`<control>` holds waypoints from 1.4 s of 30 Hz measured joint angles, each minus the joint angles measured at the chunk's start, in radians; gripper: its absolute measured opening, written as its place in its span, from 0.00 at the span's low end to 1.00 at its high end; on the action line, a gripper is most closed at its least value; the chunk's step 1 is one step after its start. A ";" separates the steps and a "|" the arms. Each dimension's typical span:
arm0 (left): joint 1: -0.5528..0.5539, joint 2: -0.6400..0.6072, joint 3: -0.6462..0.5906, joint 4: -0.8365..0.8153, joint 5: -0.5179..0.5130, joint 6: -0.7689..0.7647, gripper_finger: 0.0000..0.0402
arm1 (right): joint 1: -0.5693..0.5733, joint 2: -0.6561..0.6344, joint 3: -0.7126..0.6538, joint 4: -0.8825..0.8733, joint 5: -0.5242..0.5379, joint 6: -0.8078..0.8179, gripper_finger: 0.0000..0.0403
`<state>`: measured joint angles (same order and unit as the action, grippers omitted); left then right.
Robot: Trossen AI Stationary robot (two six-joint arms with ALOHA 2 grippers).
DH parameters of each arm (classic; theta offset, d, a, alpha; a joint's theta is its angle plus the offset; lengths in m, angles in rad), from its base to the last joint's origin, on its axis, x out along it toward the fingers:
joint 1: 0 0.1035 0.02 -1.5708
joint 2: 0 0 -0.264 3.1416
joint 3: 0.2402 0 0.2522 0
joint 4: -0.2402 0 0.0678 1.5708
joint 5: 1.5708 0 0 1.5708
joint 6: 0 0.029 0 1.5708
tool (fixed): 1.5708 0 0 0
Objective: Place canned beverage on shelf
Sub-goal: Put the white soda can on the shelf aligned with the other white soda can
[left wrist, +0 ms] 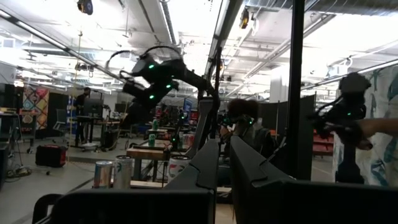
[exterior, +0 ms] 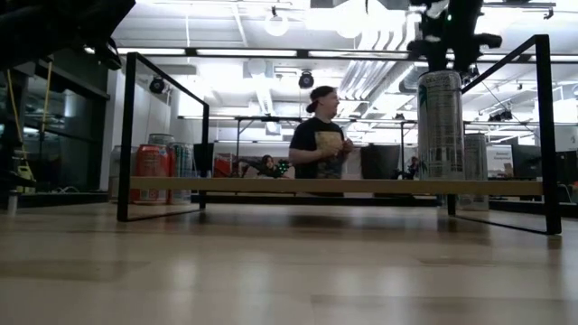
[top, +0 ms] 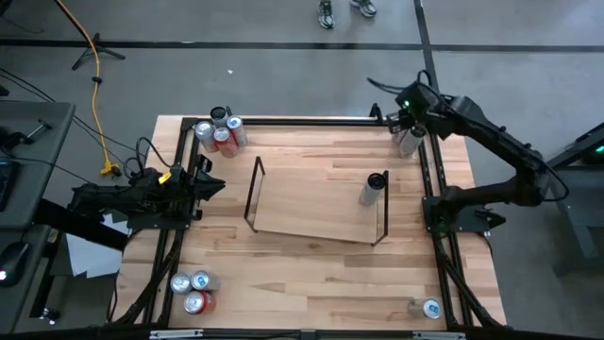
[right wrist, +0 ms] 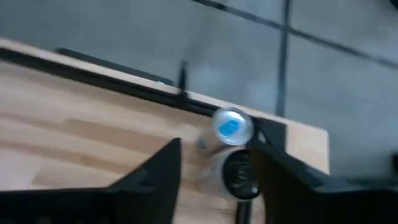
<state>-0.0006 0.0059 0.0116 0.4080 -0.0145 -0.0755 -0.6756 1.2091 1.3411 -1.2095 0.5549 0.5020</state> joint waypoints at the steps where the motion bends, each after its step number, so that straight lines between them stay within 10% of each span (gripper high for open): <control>1: 0.000 0.000 0.000 0.000 0.000 0.000 0.01 | -0.023 0.013 0.000 -0.009 0.000 0.013 0.56; 8: 0.000 0.000 0.000 0.000 0.000 0.000 0.01 | -0.195 0.111 0.000 -0.078 -0.058 0.083 0.73; 42: 0.000 0.000 0.000 -0.045 0.000 0.000 0.01 | -0.184 0.130 -0.210 0.036 0.022 0.728 0.73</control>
<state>-0.0004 0.0063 0.0120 0.3628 -0.0145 -0.0755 -0.8600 1.3392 1.1309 -1.1737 0.5770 1.2301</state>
